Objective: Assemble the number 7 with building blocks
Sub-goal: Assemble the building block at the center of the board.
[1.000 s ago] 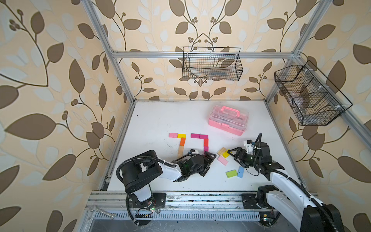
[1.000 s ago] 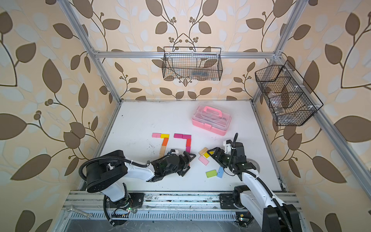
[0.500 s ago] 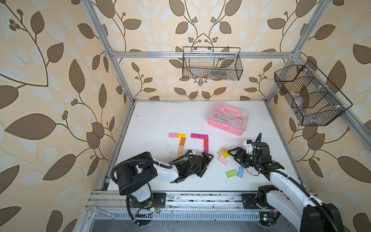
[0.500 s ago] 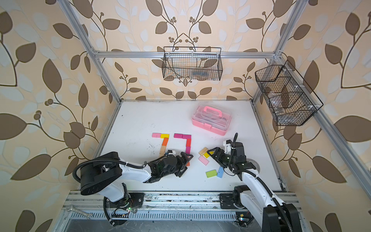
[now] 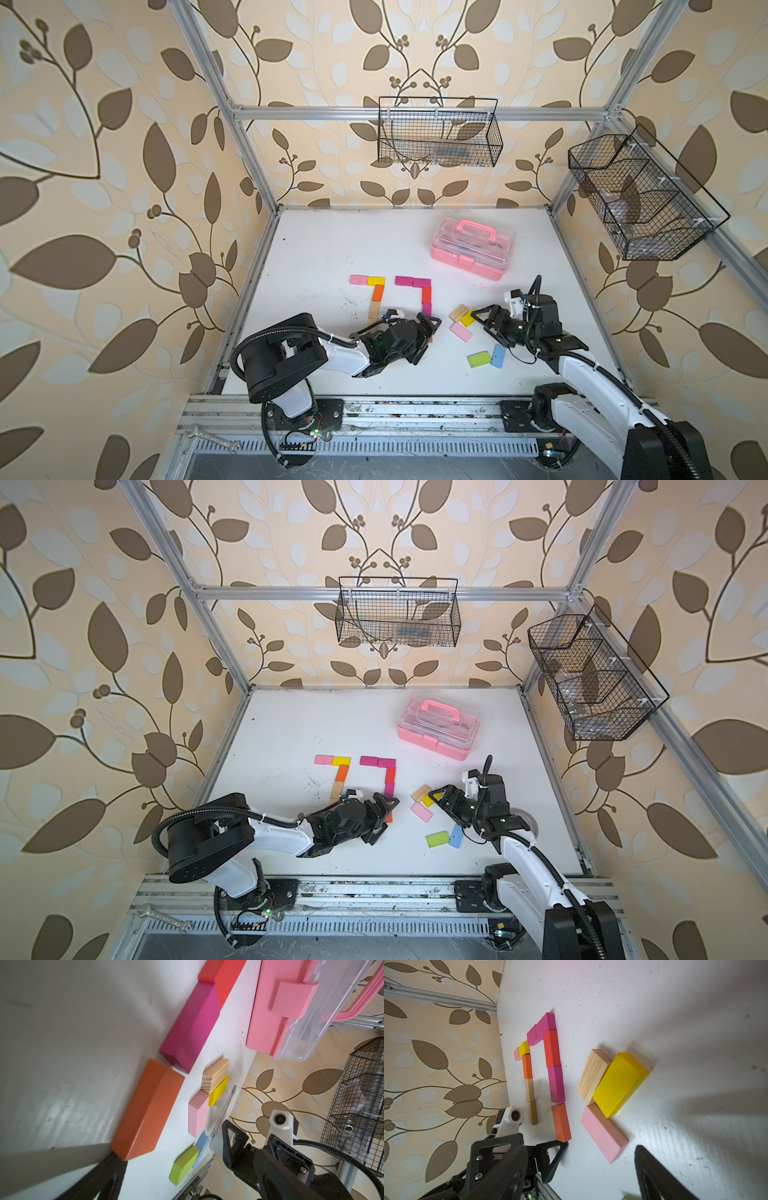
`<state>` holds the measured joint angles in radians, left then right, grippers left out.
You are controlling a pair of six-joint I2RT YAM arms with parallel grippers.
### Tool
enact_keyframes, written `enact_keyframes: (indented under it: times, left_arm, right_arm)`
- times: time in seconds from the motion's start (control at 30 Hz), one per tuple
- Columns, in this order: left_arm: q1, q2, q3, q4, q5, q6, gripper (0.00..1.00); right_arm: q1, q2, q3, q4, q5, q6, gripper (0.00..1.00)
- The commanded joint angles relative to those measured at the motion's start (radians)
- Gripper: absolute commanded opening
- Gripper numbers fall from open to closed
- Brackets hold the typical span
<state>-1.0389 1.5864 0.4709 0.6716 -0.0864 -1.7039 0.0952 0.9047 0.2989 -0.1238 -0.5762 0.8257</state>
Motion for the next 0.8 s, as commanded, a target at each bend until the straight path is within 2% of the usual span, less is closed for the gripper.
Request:
enact_keyframes:
  times: [0.0, 0.37, 0.5, 0.63, 0.67, 0.77]
  left_arm:
    - [0.017, -0.018, -0.012, -0.055, -0.017, 0.021, 0.98]
    - [0.019, -0.010, -0.005, -0.047, 0.000, 0.026, 0.98]
    - [0.010, -0.030, 0.026, -0.098, 0.035, 0.060, 0.98]
    - [-0.009, -0.139, 0.090, -0.347, 0.041, 0.174, 0.98]
    - [-0.010, -0.204, 0.107, -0.422, 0.037, 0.210, 0.98]
    - [-0.009, -0.339, 0.236, -0.798, -0.024, 0.415, 0.99]
  right_arm:
    - [-0.002, 0.000, -0.024, 0.006, 0.004, 0.001, 0.81]
    - [0.002, -0.003, -0.020, 0.000, 0.008, -0.003, 0.81]
    - [0.033, -0.004, 0.044, -0.095, 0.075, -0.068, 0.81]
    - [0.103, 0.044, 0.178, -0.270, 0.224, -0.175, 0.83]
    - [0.119, 0.069, 0.212, -0.318, 0.262, -0.197, 0.84]
    - [0.158, 0.171, 0.306, -0.431, 0.360, -0.237, 0.84]
